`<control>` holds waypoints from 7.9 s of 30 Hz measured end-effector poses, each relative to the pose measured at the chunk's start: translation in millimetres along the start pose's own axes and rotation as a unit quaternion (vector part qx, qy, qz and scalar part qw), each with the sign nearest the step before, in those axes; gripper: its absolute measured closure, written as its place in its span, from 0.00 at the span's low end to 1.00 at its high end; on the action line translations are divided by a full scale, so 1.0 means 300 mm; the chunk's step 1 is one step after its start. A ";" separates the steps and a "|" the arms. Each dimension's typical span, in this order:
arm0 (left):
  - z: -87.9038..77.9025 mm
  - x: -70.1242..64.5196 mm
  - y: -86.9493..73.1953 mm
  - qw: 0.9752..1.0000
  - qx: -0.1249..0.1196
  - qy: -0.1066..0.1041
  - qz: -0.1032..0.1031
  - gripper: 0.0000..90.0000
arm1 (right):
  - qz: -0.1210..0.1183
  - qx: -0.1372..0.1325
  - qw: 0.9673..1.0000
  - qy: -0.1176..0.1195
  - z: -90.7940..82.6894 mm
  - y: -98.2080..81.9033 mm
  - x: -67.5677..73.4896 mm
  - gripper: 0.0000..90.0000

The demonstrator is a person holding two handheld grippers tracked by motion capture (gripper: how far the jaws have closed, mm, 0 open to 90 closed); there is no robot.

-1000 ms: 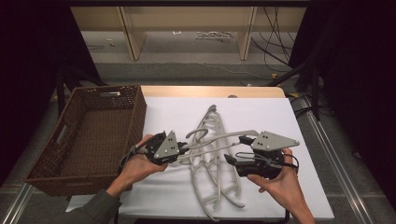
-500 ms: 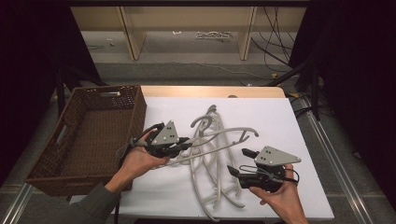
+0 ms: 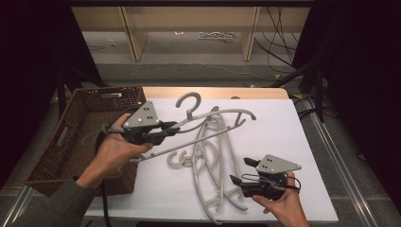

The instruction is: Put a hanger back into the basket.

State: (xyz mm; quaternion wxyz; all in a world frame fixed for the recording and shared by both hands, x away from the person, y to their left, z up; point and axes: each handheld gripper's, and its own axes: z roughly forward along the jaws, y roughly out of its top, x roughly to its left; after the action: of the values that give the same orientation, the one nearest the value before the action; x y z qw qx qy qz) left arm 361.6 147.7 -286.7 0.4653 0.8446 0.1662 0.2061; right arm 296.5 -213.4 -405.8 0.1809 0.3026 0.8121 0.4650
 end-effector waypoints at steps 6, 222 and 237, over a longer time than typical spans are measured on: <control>-0.107 0.075 -0.033 0.999 0.000 0.043 -0.014 0.88 | 0.001 0.005 1.000 0.003 0.008 -0.013 0.005 0.32; 0.017 -0.205 -0.522 0.970 -0.136 0.084 -0.185 0.19 | -0.058 0.192 0.979 0.019 0.597 0.073 0.188 0.34; 0.021 -0.201 -0.525 0.971 -0.134 0.081 -0.183 0.20 | -0.054 0.243 0.969 -0.007 0.611 0.092 0.183 0.42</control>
State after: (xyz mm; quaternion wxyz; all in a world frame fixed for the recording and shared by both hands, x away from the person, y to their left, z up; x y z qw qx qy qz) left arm 298.9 195.3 -435.9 0.5889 0.7103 0.3262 0.2053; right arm 369.7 -48.2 -474.7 0.1326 0.2964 0.9145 0.2414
